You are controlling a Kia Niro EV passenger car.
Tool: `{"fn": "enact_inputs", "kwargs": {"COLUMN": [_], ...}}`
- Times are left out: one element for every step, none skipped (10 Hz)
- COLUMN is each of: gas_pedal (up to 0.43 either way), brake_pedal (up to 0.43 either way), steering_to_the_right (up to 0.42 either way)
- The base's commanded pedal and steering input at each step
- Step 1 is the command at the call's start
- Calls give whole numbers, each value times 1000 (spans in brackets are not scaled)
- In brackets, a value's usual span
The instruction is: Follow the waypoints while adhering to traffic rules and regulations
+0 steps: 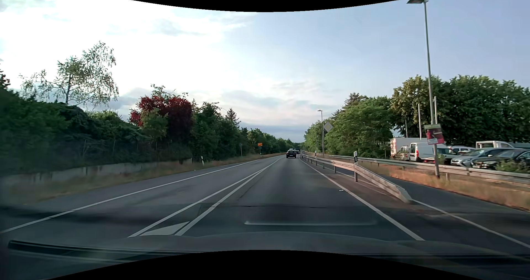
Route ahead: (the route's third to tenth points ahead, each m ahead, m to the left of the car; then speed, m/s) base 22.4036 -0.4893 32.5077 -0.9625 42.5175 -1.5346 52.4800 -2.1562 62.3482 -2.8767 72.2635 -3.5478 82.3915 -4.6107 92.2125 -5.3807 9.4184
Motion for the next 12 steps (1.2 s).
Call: {"fn": "enact_inputs", "kwargs": {"gas_pedal": [280, 280, 280, 280, 280, 280, 280, 280, 280, 280, 280, 280], "brake_pedal": [0, 0, 0, 0, 0, 0, 0, 0, 0, 0, 0, 0], "steering_to_the_right": [10, 9, 9, 9, 9, 8, 7, 7, 7, 6, 5, 4]}}
